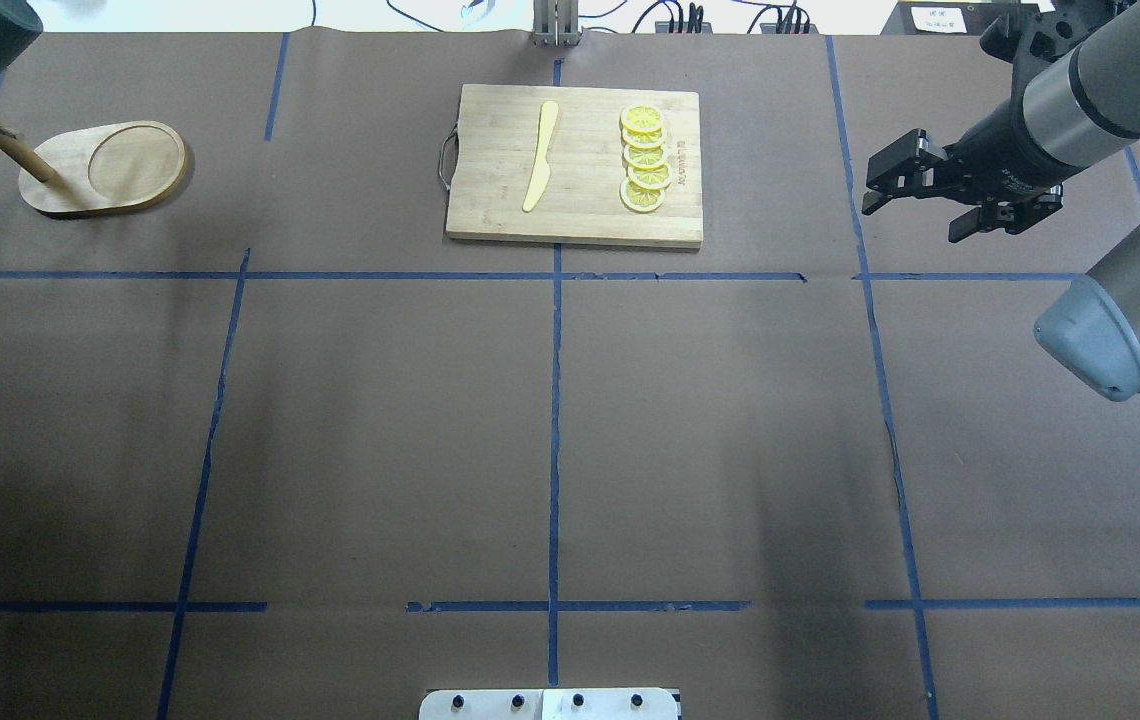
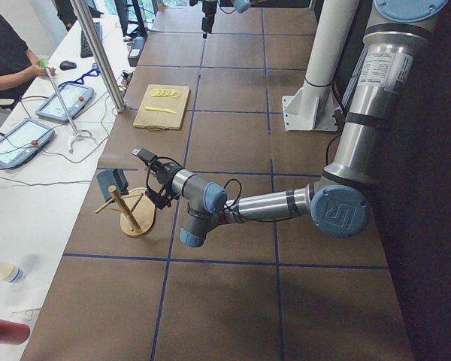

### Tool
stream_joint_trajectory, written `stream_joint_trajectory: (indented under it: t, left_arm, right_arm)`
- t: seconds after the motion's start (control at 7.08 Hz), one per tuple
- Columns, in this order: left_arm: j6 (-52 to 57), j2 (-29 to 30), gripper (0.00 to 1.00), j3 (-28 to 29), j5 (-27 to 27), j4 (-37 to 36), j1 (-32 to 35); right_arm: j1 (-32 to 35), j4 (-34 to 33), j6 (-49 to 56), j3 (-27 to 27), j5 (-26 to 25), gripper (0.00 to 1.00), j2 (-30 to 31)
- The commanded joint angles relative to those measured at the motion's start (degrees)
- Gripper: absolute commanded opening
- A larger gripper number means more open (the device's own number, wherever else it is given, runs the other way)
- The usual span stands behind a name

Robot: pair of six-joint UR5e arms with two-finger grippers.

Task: Hang cup on storage rack
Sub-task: 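Hook the mug handle onto a rack peg with the left gripper, then release the mug and draw the left gripper back while right arm retracts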

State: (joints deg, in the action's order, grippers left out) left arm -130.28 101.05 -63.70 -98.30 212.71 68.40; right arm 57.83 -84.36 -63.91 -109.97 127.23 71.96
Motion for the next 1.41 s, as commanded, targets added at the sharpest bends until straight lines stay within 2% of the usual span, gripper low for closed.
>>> stream_joint_trajectory:
  t: [0.0, 0.14, 0.42, 0.71, 0.99, 1.27]
  left_arm:
    - [25.96, -2.77, 1.00, -1.61, -12.19, -0.36, -0.02]
    - [31.35, -3.13, 1.00, -1.43, -16.18, -2.02, -0.02]
    - [46.64, -4.81, 1.00, -1.60, -29.43, -11.21, 0.41]
    - [57.09, -4.81, 1.00, -1.52, -30.54, -20.18, 3.05]
    - [73.16, -4.81, 1.00, -1.69, -30.46, -31.94, 6.91]
    - [92.39, -4.81, 0.99, -1.69, -30.37, -43.20, 10.69]
  right_arm:
    - [0.09, 0.07, 0.89, -0.33, 0.03, 1.00, 0.99]
    - [0.18, 0.07, 3.16, -0.42, 0.21, 1.00, 2.04]
    - [0.27, 0.07, 5.11, -0.33, 0.30, 1.00, 2.84]
    - [1.05, 0.07, 7.46, -0.60, 0.38, 1.00, 4.32]
    - [7.00, -0.28, 19.81, -0.42, 1.17, 1.00, 9.14]
    - [14.12, -0.63, 31.61, 1.06, 5.29, 1.00, 14.33]
